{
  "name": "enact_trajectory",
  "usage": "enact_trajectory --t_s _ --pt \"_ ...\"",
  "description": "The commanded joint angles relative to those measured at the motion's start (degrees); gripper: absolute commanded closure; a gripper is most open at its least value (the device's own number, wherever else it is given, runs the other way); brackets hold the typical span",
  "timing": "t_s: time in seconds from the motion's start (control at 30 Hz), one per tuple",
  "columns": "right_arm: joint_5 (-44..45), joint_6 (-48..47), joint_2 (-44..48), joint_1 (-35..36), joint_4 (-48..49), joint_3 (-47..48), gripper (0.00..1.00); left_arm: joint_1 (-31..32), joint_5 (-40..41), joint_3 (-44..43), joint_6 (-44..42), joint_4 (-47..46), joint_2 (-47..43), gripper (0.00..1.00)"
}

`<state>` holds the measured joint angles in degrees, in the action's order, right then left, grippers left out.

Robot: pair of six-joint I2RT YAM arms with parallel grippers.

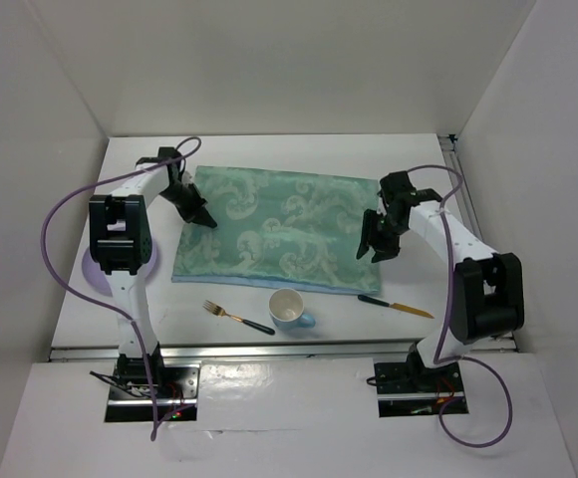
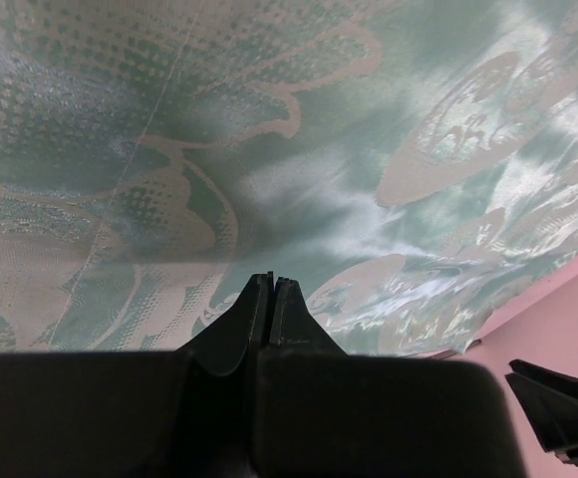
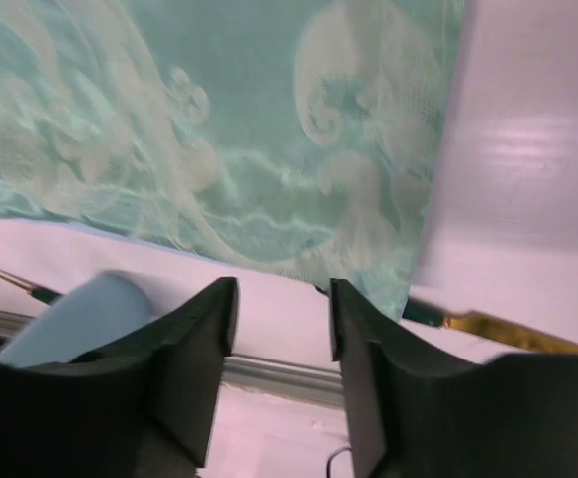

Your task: Set the dinner table for one person

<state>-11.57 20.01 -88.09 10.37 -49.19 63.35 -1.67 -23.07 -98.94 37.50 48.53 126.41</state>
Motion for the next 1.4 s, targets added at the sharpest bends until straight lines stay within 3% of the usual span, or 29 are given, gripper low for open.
enact_trajectory --t_s 0.0,0.2,0.43,0.77,1.1,1.37 --pt "3.0 0.0 -2.2 0.5 0.8 5.4 0.45 0.2 -0.2 -2.7 -0.5 1.1 0.4 1.0" --pt "-1.5 2.7 -11.8 -1.1 9.2 6.0 0.45 0.2 2.6 1.2 0.1 1.1 -0.2 1.0" --pt "0.9 5.2 -17.7 -1.1 16.0 3.7 0.44 0.2 3.0 3.0 -1.1 1.3 1.8 1.0" --pt "7.9 6.3 -25.5 -2.8 18.4 7.0 0.44 0.2 3.0 0.2 -1.6 2.2 5.0 1.0" --pt "13.0 3.9 -30.6 -4.6 14.8 15.1 0.42 0.2 3.0 -1.6 -1.1 2.9 5.0 1.0" --pt "14.3 6.5 -27.8 -4.6 14.9 9.5 0.45 1.8 3.6 -5.8 -2.2 4.6 6.0 1.0"
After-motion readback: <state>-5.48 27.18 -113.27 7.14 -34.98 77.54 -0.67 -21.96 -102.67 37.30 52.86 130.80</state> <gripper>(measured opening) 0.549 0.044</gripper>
